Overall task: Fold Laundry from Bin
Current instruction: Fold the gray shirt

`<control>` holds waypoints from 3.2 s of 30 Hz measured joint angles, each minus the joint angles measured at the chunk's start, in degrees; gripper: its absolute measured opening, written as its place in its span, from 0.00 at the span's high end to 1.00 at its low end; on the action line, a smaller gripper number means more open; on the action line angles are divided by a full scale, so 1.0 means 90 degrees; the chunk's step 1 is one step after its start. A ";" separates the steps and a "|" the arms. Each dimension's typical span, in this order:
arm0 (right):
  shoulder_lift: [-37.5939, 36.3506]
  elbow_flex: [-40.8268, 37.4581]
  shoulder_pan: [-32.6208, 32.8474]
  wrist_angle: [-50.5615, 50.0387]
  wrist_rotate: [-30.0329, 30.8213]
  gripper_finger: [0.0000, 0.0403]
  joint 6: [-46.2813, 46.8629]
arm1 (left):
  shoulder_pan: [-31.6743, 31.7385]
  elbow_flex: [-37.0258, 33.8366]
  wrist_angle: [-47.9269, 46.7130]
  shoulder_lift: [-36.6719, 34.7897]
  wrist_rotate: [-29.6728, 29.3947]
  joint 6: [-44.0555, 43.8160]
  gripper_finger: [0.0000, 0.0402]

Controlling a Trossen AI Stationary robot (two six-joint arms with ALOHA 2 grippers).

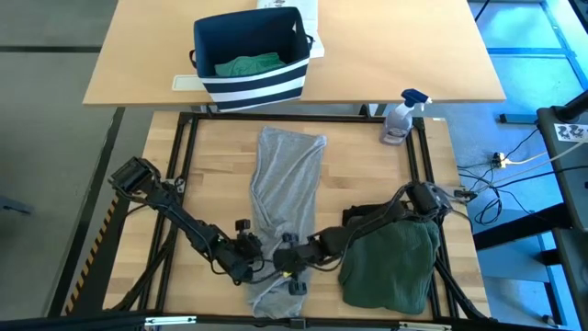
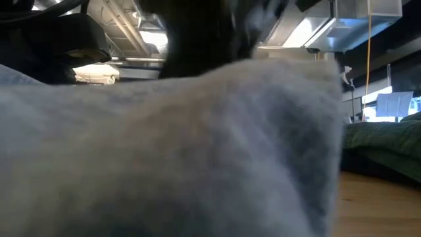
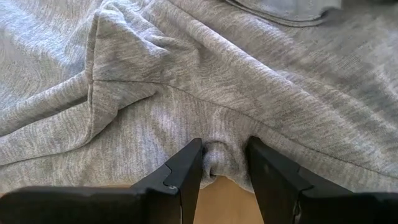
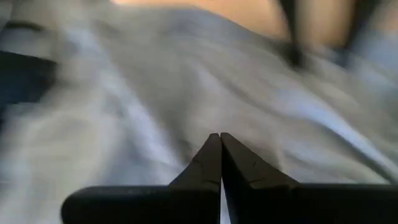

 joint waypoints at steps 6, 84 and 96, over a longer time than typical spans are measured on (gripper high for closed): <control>0.0006 0.0000 -0.0036 -0.1381 0.0949 1.00 0.0584 | 0.0000 -0.0002 -0.0001 0.0000 0.0064 -0.0096 0.69; -0.0285 -0.0012 0.2096 -0.1841 0.3508 0.33 0.0195 | -0.1963 0.3568 -0.4130 0.0862 -0.1105 0.2479 0.57; -0.0285 -0.0012 0.2096 -0.1848 0.3543 0.33 0.0194 | -0.2552 0.3566 -0.3551 0.1634 -0.1071 0.3692 0.27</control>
